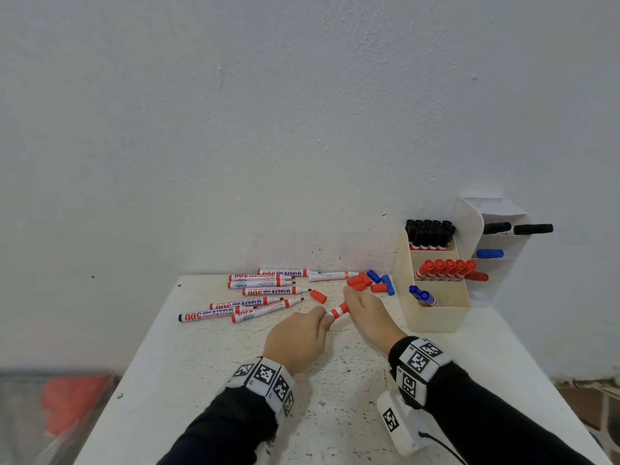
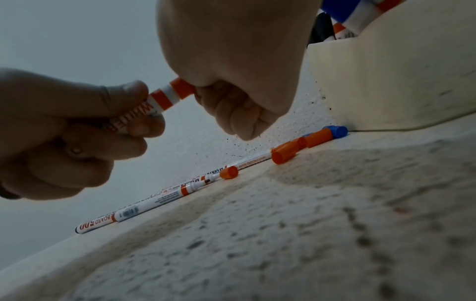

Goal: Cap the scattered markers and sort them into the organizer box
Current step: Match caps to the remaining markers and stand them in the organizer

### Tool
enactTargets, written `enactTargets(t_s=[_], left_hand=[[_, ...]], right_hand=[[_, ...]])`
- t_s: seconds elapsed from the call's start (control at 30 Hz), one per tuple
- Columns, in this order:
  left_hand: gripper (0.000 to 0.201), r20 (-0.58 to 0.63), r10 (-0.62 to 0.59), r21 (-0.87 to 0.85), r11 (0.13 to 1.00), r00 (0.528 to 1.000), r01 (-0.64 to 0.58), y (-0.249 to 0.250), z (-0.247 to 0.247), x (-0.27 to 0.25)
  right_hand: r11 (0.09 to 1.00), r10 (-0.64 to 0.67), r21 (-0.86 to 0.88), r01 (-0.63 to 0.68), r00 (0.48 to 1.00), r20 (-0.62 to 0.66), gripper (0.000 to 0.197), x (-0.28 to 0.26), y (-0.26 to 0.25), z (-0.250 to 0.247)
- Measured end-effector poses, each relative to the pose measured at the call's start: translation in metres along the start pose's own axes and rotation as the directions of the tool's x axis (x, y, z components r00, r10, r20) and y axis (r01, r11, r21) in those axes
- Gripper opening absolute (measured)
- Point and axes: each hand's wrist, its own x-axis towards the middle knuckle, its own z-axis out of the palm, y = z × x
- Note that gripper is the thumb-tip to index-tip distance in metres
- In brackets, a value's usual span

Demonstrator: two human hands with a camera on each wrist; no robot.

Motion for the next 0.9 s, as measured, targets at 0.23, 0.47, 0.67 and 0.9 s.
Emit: enactTargets(t_s=[0.23,0.47,0.67,0.9], left_hand=[[0.041,0.323,-0.036,-0.523,0.826,0.946,0.21,0.012,-0.021,0.004],[0.043,0.153,-0.03,-0.511,0.853,0.988,0.105,0.008,-0.02,0.007],[0.036,-0.046,-0.241,-0.044,0.97,0.97,0.239,-0.024,-0.021,0.013],[0.043,-0.012,-0.361,0.367,0.866,0.932,0.34,-0.051,-0.019,0.012]], right_hand=[[0.997,-0.039,0.069,0.039,0.999,0.001,0.042,-0.001,-0.012,-0.001],[0.98,-0.195,0.038,0.197,0.979,-0.055,0.032,-0.001,-0.029,-0.004],[0.933,-0.356,-0.036,0.358,0.903,-0.241,0.019,-0.007,-0.073,-0.032],[0.835,-0.54,-0.424,0.35,0.665,-0.516,0.015,-0.014,-0.094,-0.115]])
